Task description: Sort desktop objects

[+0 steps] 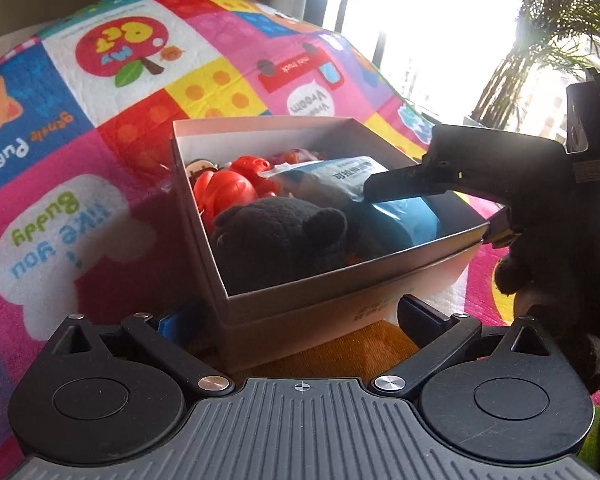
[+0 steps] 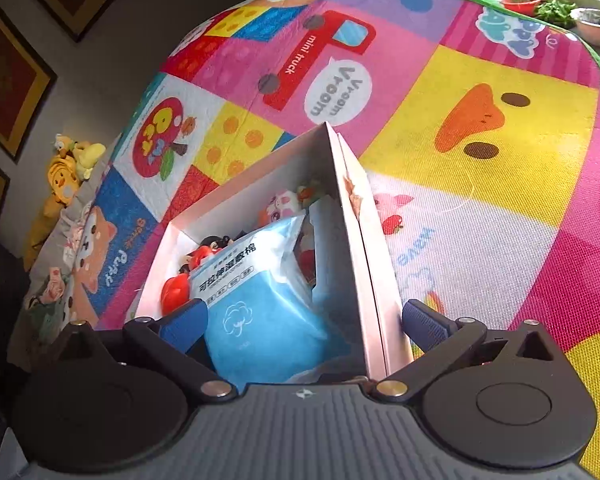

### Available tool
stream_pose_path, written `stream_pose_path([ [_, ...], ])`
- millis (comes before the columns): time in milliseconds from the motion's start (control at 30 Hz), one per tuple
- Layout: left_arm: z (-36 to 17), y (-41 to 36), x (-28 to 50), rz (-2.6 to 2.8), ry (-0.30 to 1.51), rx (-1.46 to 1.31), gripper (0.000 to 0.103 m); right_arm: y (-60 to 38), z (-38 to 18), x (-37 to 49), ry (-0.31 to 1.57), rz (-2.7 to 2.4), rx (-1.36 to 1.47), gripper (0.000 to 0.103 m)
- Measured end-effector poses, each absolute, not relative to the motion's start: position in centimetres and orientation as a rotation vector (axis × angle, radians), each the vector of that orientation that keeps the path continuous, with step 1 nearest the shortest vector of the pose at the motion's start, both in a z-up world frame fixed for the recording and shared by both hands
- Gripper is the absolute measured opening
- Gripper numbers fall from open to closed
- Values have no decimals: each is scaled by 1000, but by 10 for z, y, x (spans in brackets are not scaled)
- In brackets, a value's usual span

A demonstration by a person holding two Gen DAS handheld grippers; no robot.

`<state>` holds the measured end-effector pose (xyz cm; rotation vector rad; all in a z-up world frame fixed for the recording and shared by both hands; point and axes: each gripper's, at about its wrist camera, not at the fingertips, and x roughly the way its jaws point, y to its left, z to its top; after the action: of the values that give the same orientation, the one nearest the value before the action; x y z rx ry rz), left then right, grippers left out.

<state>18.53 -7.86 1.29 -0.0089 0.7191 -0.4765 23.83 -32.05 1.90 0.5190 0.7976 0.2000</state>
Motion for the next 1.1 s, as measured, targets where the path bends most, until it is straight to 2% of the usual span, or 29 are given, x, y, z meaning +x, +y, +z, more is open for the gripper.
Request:
stream_pose_path([
  [367, 33, -29, 207, -350, 752, 2, 103, -259, 25, 269, 841, 310, 453, 103],
  [467, 53, -20, 186, -325, 681, 21, 103, -259, 32, 266, 837, 336, 419, 103],
  [633, 85, 32, 127, -126, 552, -23, 103, -293, 47, 219, 786, 299, 404, 103],
  [800, 79, 69, 72, 72, 565, -106, 103, -297, 43, 146, 758, 227, 223, 103],
  [933, 57, 50, 36, -25, 638, -131, 103, -273, 25, 94, 761, 208, 50, 103],
  [1100, 33, -10, 35, -128, 705, -64, 103, -262, 15, 75, 762, 174, 10, 103],
])
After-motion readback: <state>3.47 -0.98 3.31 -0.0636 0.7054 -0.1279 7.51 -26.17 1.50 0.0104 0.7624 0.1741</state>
